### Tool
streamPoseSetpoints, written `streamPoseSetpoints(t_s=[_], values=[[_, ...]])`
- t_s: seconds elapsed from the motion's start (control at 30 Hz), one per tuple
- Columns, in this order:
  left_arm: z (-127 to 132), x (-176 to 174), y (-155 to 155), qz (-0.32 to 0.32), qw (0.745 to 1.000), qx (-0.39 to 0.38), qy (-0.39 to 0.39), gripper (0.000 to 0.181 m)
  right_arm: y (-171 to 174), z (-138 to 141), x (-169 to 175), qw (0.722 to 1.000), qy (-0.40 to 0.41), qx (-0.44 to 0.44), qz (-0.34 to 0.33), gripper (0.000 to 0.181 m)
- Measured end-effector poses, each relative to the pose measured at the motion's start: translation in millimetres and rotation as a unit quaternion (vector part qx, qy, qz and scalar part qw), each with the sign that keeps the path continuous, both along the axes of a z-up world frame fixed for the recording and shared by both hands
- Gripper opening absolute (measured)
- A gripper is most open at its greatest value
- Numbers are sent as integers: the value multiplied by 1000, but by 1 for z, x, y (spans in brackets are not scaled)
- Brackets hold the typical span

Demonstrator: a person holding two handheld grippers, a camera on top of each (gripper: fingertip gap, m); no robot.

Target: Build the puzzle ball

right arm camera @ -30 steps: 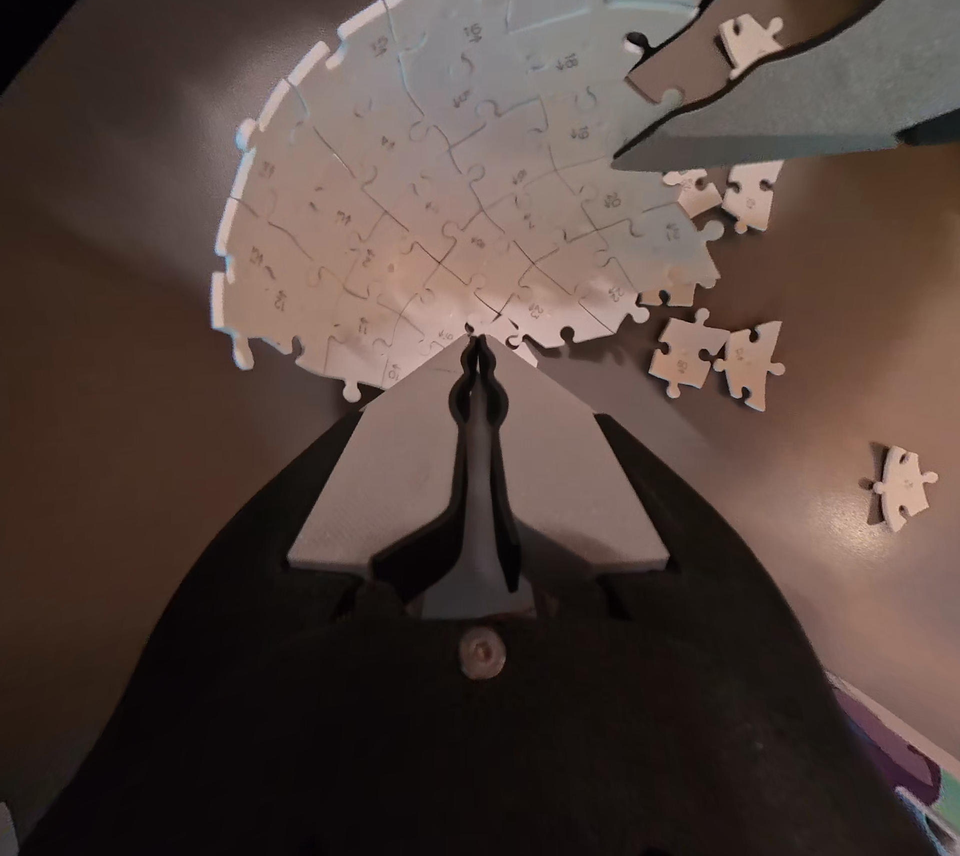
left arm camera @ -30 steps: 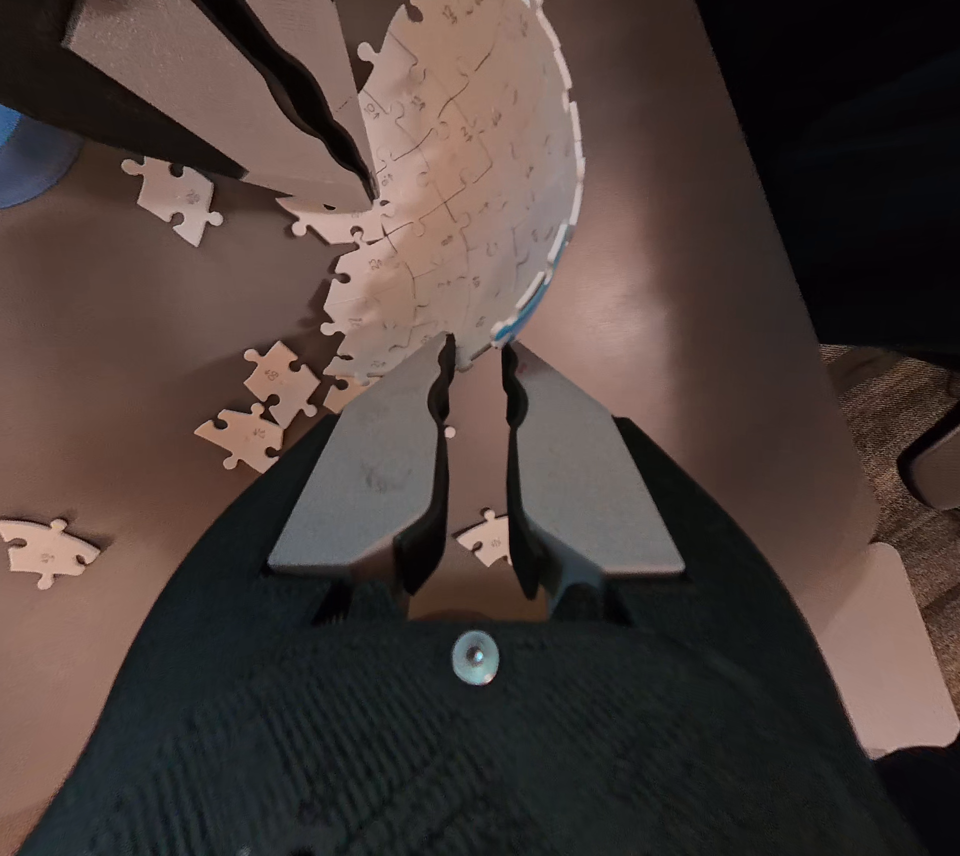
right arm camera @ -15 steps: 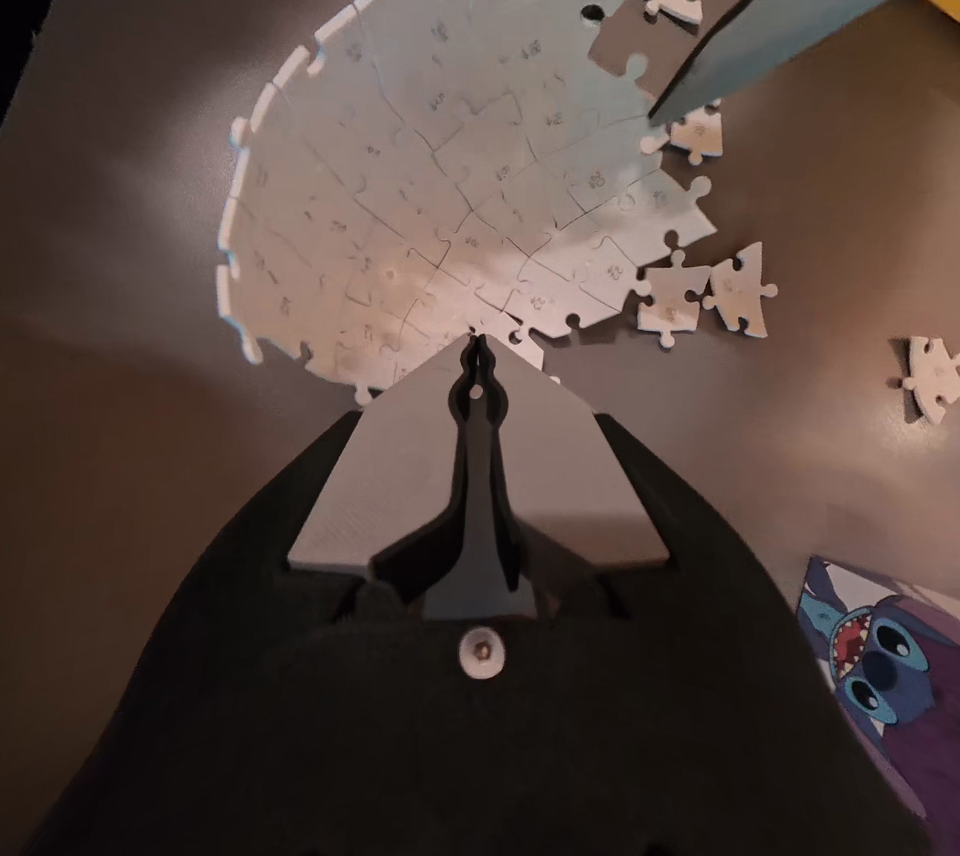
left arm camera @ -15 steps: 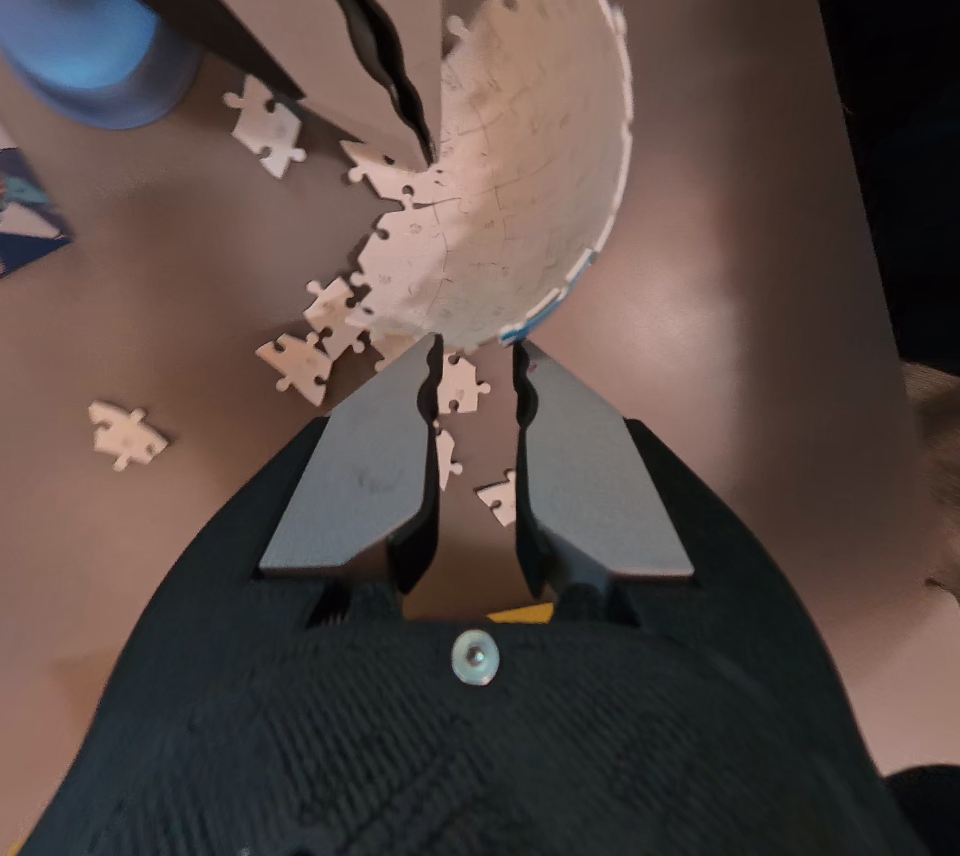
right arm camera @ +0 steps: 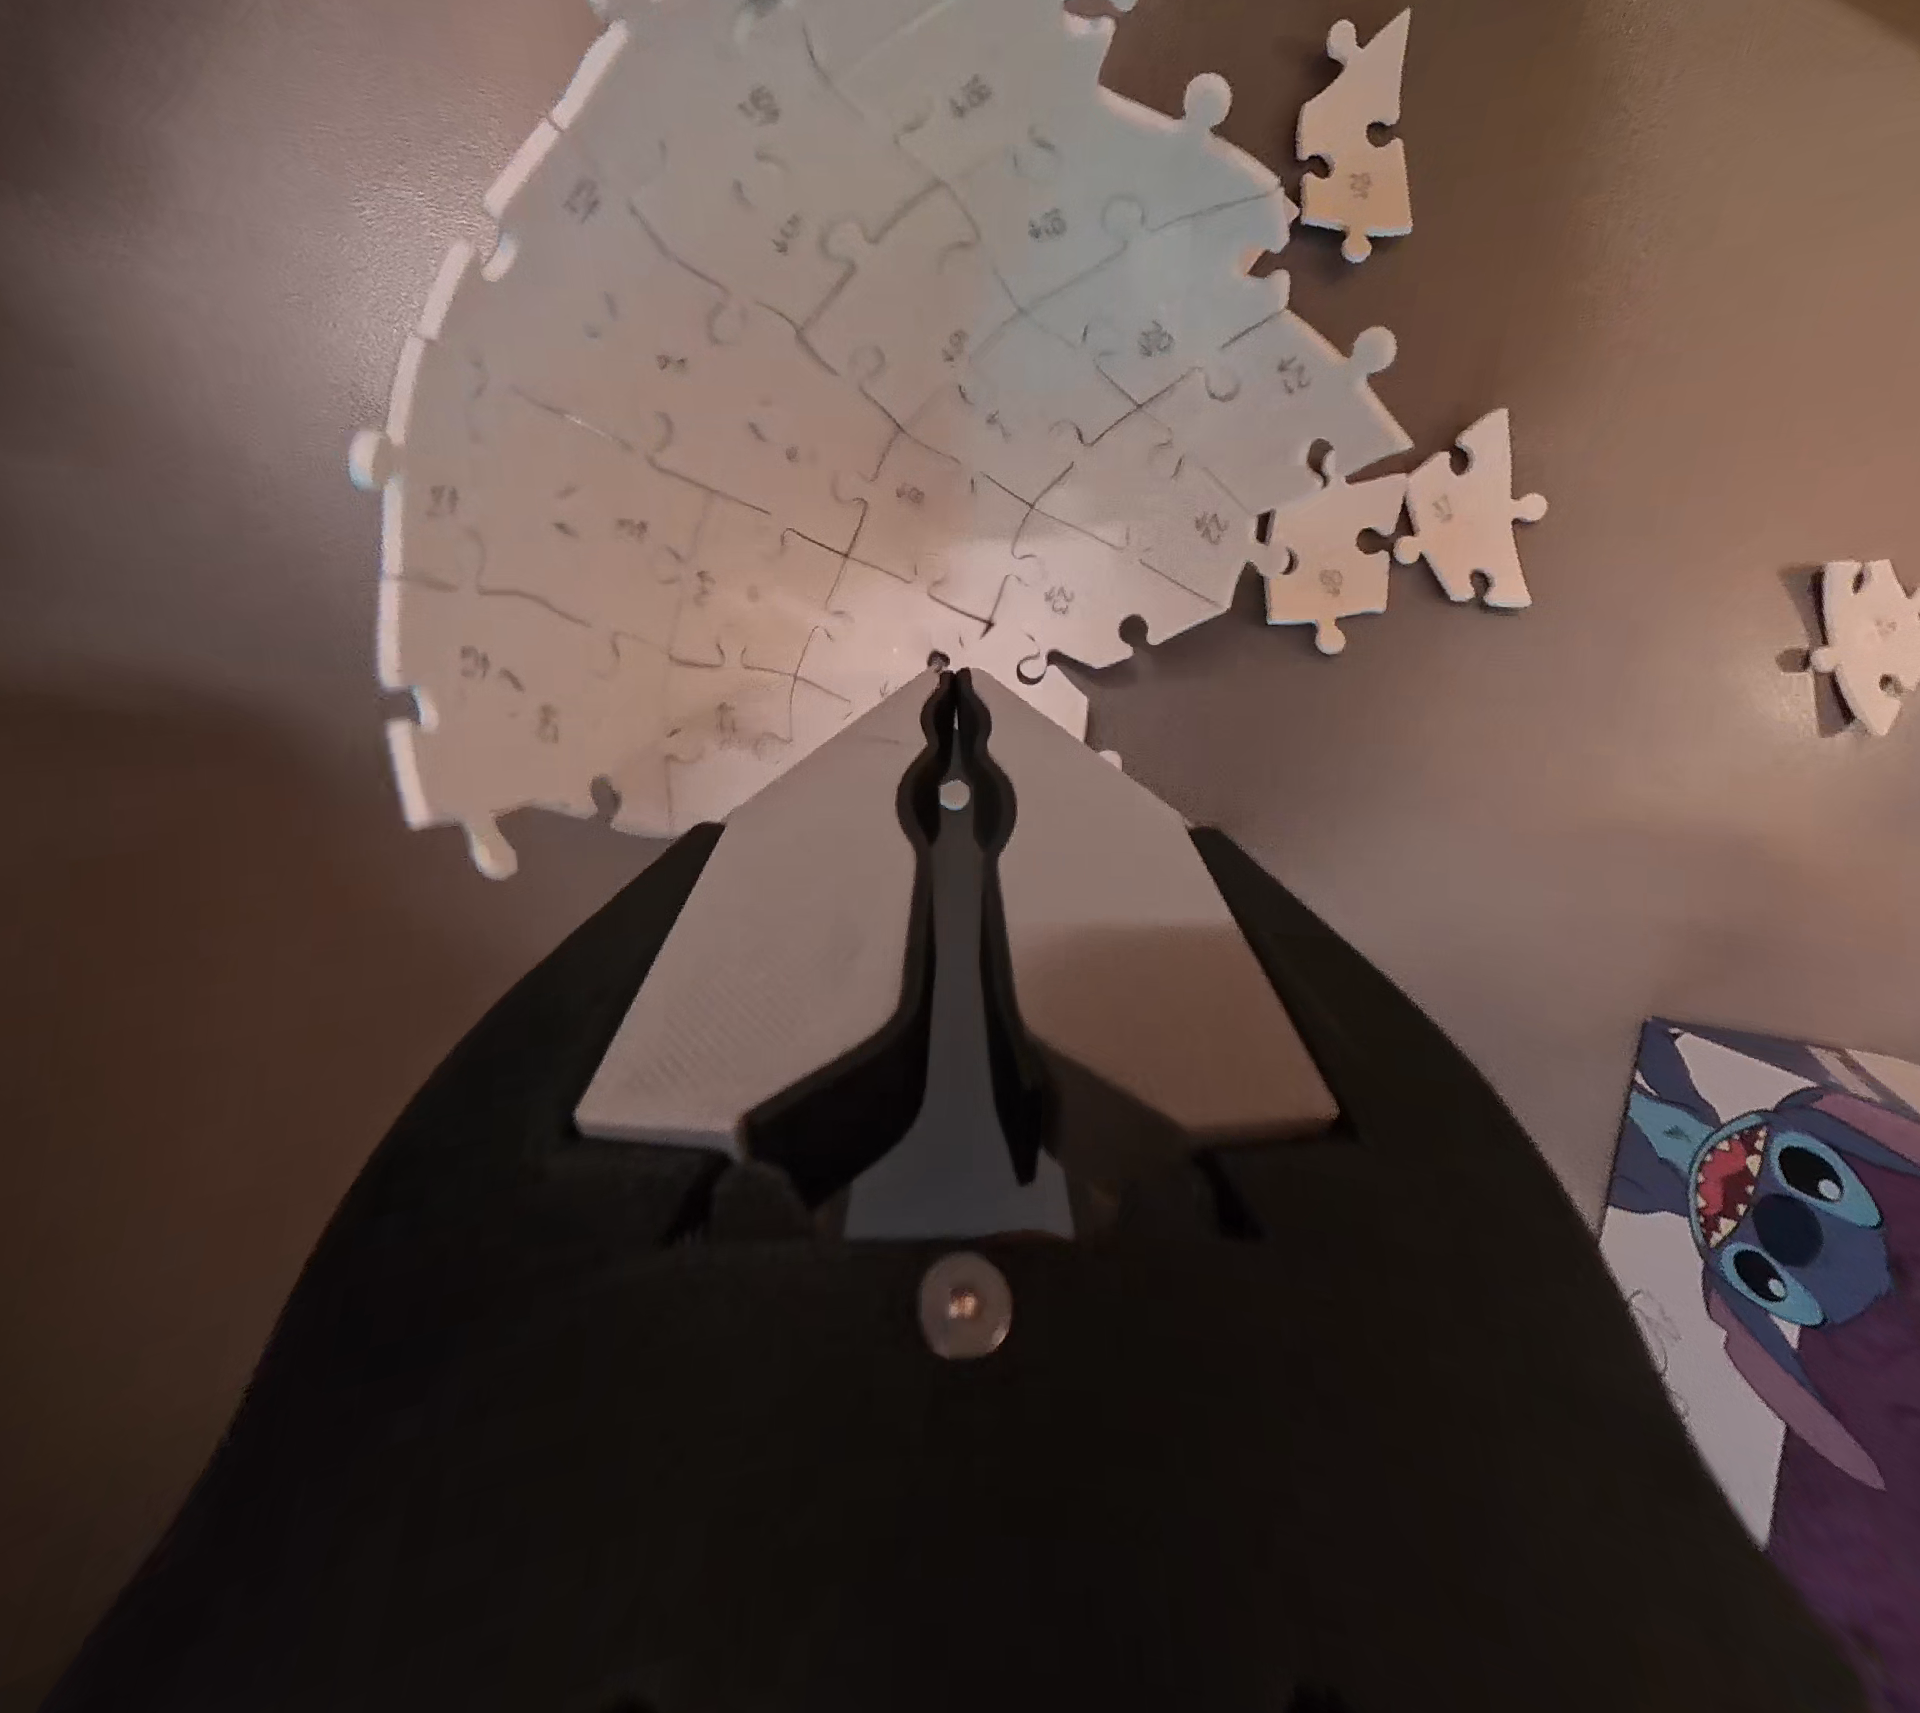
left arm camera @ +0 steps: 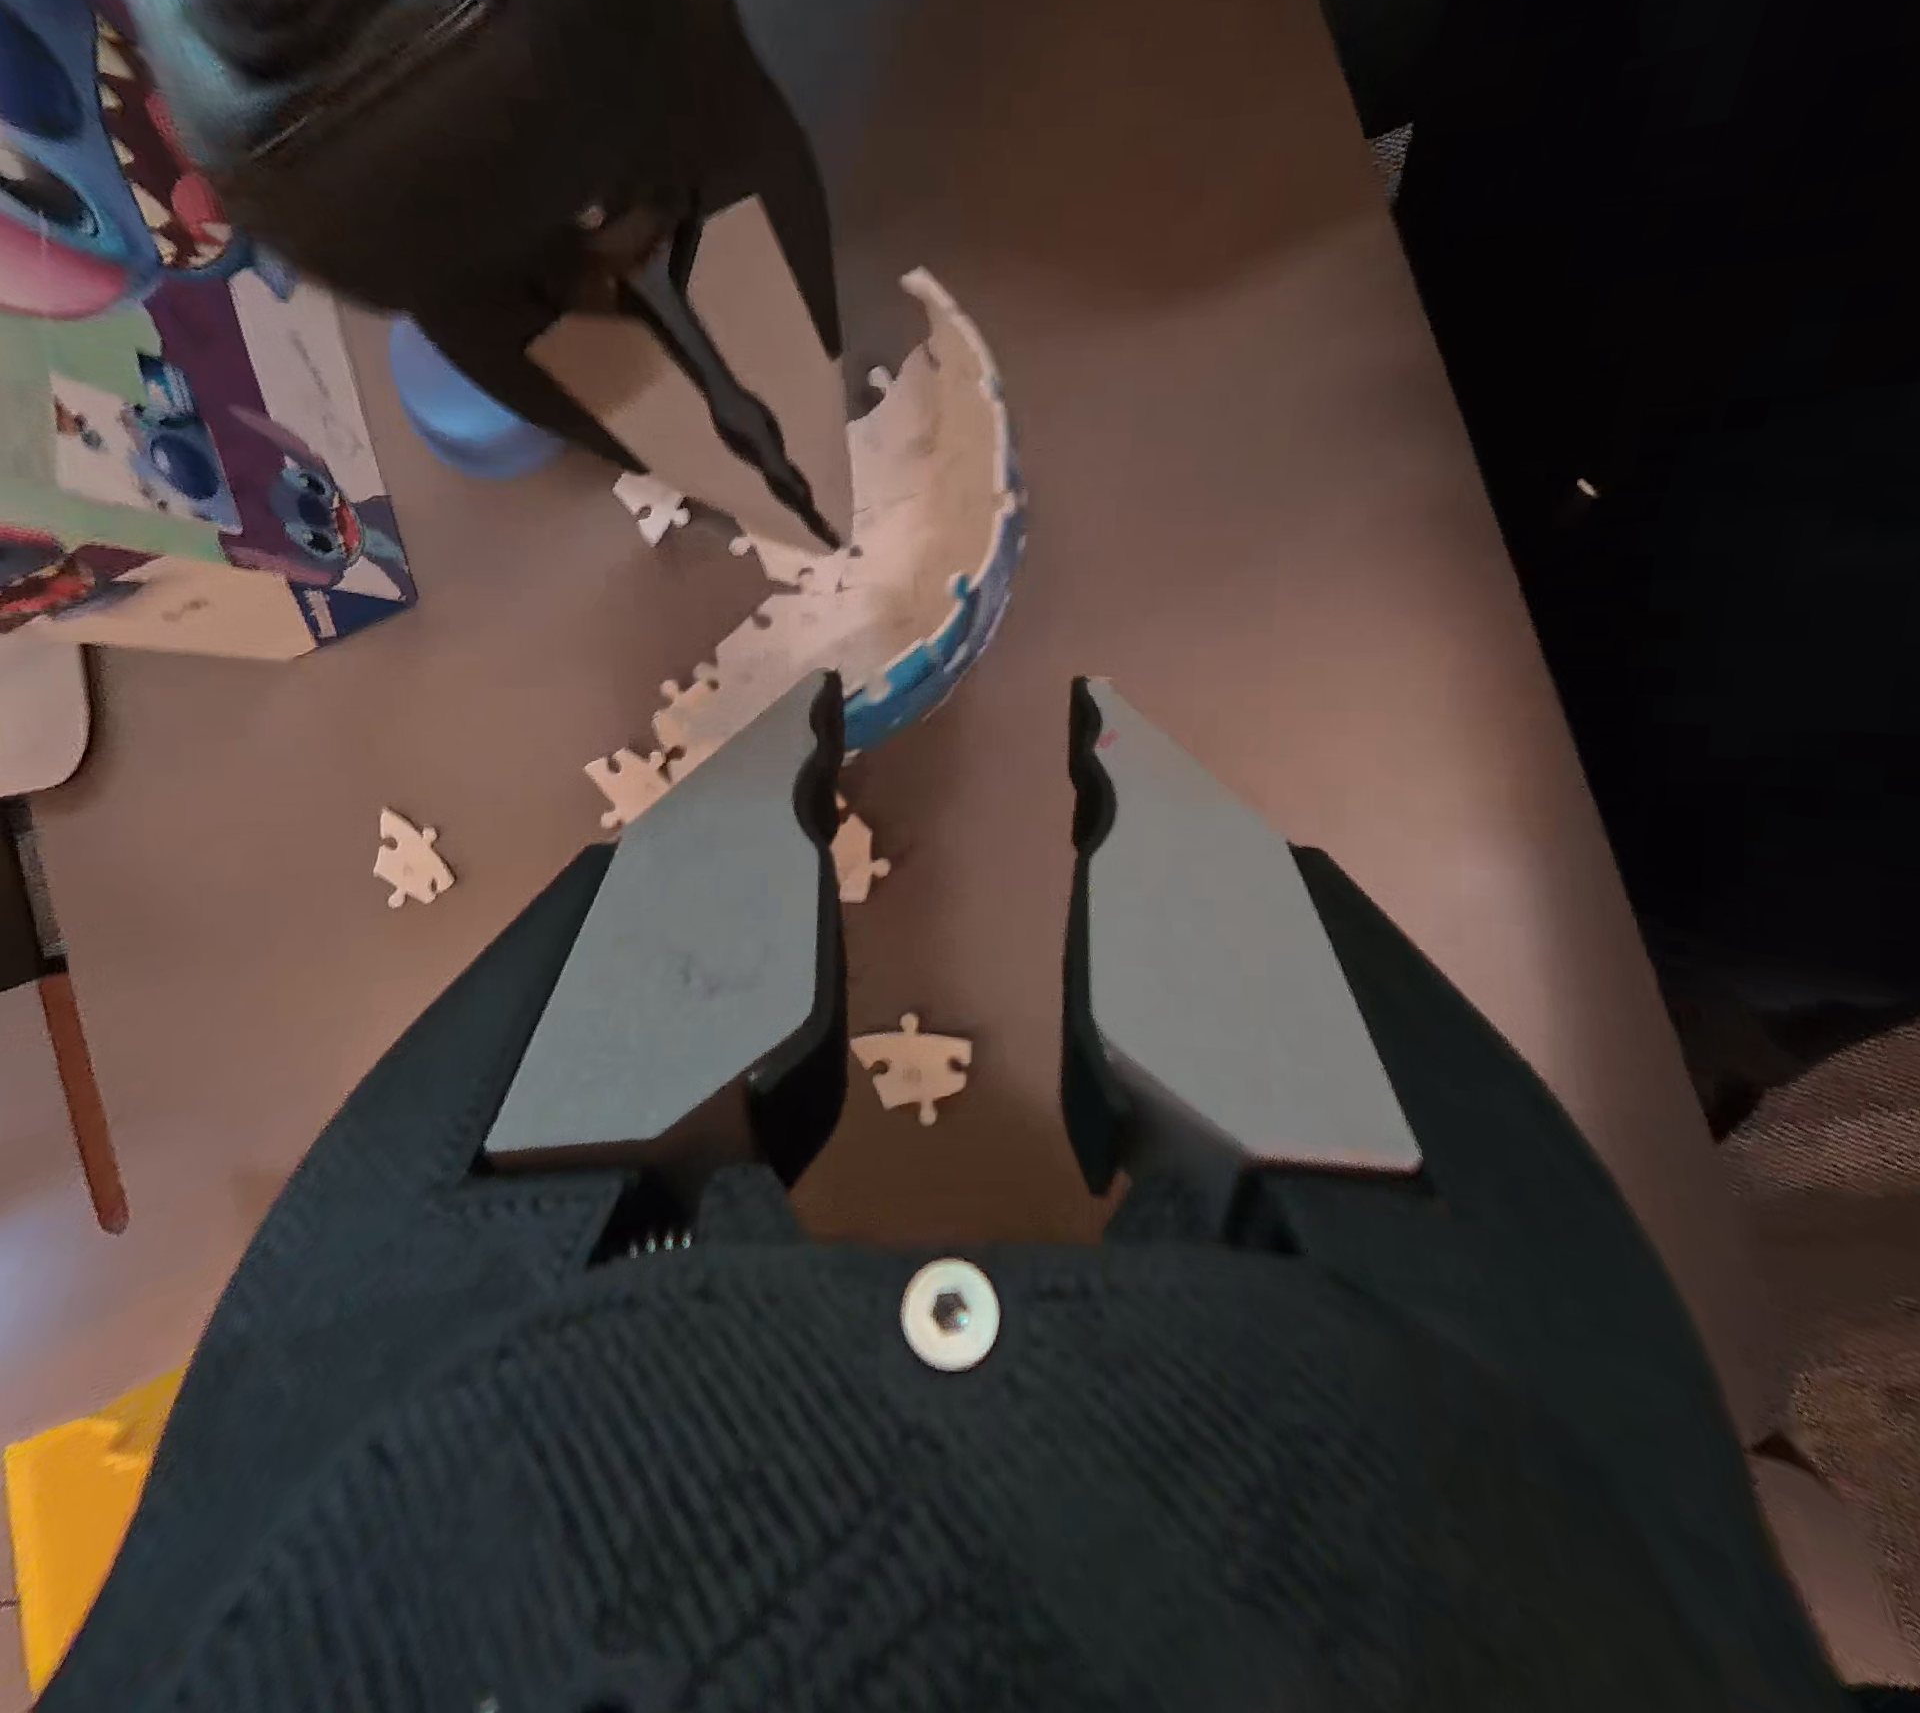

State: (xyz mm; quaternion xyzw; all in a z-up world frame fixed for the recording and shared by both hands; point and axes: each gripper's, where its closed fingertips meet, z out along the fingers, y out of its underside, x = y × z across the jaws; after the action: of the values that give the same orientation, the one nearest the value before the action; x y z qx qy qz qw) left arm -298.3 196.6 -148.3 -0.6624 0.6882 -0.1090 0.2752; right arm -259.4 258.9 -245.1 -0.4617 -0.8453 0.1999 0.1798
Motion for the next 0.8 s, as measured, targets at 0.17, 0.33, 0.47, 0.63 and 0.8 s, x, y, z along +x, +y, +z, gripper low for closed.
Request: streamPoseSetpoints(t_s=[0.17,0.33,0.47,0.63,0.8], values=[[-12,28,-11,-6,1000,-17,-8,44,0,0,0,1000,-8,7,-21,0],[-28,34,-4,-3,999,-1,40,42,0,0,1,999,-14,14,-31,0],[-39,25,4,-18,995,14,96,29,-1,0,1,999,-13,13,-38,0],[-47,14,10,-56,991,-1,120,14,-1,0,2,999,-4,10,-40,0],[-52,7,10,-115,984,-18,132,9,0,1,4,1000,2,7,-19,0]])
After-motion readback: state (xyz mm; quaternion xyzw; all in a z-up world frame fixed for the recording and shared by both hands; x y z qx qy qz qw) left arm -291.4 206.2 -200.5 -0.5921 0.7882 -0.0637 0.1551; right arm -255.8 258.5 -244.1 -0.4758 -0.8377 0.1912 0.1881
